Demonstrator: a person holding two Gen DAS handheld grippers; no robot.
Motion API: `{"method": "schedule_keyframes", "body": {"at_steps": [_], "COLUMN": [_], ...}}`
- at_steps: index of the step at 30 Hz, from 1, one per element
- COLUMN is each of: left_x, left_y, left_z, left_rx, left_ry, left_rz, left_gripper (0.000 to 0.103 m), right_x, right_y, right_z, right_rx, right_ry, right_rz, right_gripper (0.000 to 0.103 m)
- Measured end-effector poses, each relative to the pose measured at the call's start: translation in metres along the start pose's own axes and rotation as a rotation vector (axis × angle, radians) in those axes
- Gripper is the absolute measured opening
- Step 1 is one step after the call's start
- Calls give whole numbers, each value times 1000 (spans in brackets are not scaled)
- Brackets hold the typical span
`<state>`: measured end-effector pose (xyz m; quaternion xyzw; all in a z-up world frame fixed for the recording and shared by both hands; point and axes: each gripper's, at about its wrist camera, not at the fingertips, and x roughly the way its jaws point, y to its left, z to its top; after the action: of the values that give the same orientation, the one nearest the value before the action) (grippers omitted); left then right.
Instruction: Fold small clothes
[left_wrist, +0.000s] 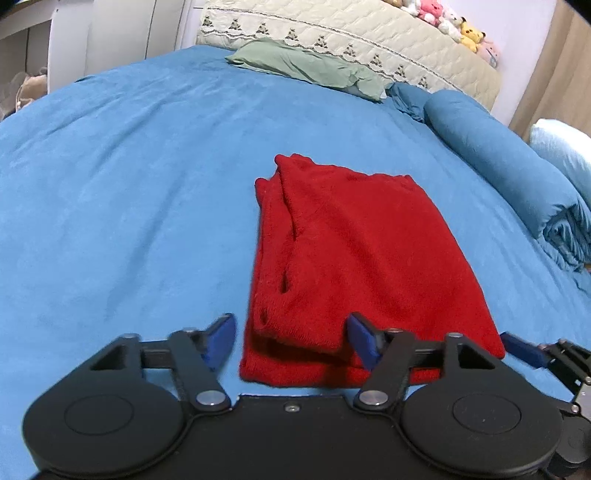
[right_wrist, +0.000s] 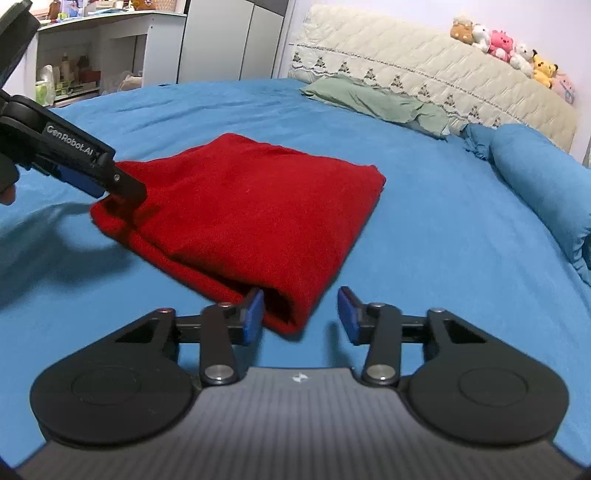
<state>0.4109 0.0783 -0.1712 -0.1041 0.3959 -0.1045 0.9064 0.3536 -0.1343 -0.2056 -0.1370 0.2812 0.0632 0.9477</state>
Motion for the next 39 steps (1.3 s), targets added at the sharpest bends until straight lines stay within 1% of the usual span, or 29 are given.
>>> {"method": "schedule_keyframes", "body": {"at_steps": [1,2,3,5,8,10,11,13,15,18,20,22,23,24,25,26,27,28,29,31,33,35,36,37,39], "left_x": [-1,-2,-5,-11,-15,-12,-10,-1,8,11,8,-1,-8,-14,-19,-22,-23,-22,-17,2,22,45,56,64,79], "left_y": [1,2,2,1,1,3,3,3,5,4,3,2,1,0,-2,-3,-3,-3,-1,6,15,23,27,28,26], "left_z": [1,1,2,2,1,0,-2,-6,-12,-15,-16,-12,-9,-4,2,9,17,25,34,54,67,79,84,88,92], "left_rx": [-12,-20,-22,-15,-3,-6,-1,24,35,56,65,62,64,70,78,87,92,95,94,65,19,-33,-53,-61,-54], "left_ry": [2,1,-5,-23,-33,-21,-13,15,43,39,40,49,42,28,20,18,18,19,32,97,134,173,192,205,234], "left_rz": [-5,-11,-15,-12,3,4,18,54,71,81,87,75,70,73,75,72,62,43,17,-19,-18,-41,-56,-67,-63], "left_gripper": [49,47,46,46,46,46,46,48,48,48,47,46,46,49,64,76,97,103,103,103,102,100,96,90,82], "right_x": [-1,-5,-8,-12,-2,5,8,6,5,4,0,-8,-12,-16,-20,-23,-24,-25,-24,-14,7,36,48,61,83], "right_y": [-2,-6,-9,-19,-30,-34,-34,-32,-28,-29,-31,-35,-39,-44,-50,-57,-64,-72,-81,-100,-118,-131,-134,-137,-139], "right_z": [2,5,7,6,-4,-12,-15,-17,-14,-13,-11,-9,-7,-5,-2,3,9,18,28,48,67,80,84,85,85], "right_rx": [18,50,75,136,207,253,274,259,236,222,208,189,190,202,222,241,256,281,310,372,455,521,547,573,621], "right_ry": [-9,-36,-60,-72,-12,22,34,32,35,49,54,54,56,58,64,67,68,64,56,66,136,223,256,289,341], "right_rz": [-1,-1,-8,-23,-22,-12,-3,-15,-20,-1,21,37,51,71,93,106,115,123,130,166,221,276,285,291,307], "right_gripper": [20,20,19,19,19,19,19,19,19,20,21,21,21,23,30,37,62,93,103,103,103,103,103,103,103]}}
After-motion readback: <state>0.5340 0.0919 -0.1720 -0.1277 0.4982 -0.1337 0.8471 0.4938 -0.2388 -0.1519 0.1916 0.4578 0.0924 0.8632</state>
